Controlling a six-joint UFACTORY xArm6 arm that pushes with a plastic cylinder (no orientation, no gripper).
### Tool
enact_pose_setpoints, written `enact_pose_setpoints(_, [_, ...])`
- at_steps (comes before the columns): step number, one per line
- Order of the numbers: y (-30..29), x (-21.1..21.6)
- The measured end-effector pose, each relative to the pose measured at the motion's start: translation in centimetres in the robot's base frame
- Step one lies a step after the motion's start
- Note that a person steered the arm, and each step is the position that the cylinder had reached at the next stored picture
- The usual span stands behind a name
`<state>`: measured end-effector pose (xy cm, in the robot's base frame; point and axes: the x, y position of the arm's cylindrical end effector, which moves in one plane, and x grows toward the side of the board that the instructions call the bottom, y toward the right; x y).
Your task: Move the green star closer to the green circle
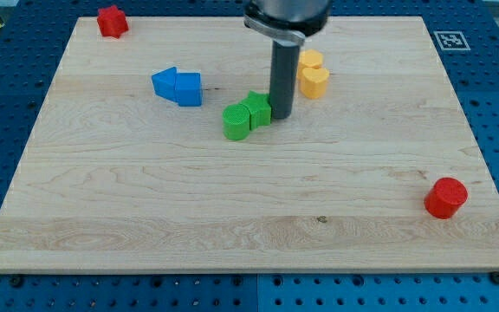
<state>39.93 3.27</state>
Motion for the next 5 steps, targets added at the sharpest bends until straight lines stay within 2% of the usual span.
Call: enact_pose_setpoints(5, [-1.1, 4.2])
